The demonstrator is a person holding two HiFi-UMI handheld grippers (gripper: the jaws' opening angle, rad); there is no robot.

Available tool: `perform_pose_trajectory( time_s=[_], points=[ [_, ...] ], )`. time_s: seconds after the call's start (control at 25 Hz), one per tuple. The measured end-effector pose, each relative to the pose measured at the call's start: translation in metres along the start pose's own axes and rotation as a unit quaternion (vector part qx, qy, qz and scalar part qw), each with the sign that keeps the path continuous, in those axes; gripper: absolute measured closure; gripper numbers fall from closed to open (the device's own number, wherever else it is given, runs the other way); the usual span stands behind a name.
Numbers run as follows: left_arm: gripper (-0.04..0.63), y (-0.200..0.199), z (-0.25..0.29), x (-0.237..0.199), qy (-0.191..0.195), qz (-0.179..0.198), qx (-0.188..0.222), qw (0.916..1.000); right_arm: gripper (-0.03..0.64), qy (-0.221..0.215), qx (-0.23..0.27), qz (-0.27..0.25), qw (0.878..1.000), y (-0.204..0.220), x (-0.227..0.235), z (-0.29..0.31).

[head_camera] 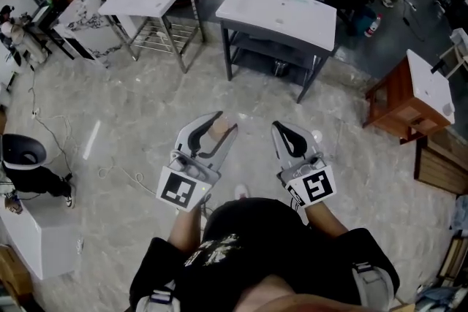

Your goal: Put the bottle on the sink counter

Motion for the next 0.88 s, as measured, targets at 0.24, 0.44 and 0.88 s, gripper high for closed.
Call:
perform_pose_trajectory(
  time_s=[0.24, 0.44, 0.88],
  points=[
    [0.445, 0.017, 0.010, -0.037, 0.015, -0.021, 0.012, 0.9996, 0.621, 0.019, -0.003, -0.009, 1.000, 0.004, 0.004, 0.030],
    [0.445, 0.023, 0.020, -0.046, 0.025, -0.024, 0.019, 0.9992, 0.621, 0.039, -0.005, -0.016, 0.999, 0.002, 0.014, 0.036],
    [0.445, 0.036, 0.034, -0.064, 0.027, -0.031, 0.009, 0.9991, 0.621, 0.039, -0.002, -0.010, 0.999, 0.010, 0.039, 0.064]
  ],
)
Point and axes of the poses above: the fingertips, and each gripper's own axes: z forward along the fingers, x to its right, y out of its underside, the point moved 7 cm from there along -z, backward along the fingers, and after that the axes turned 11 degrees about z, right-handed, at the moved point
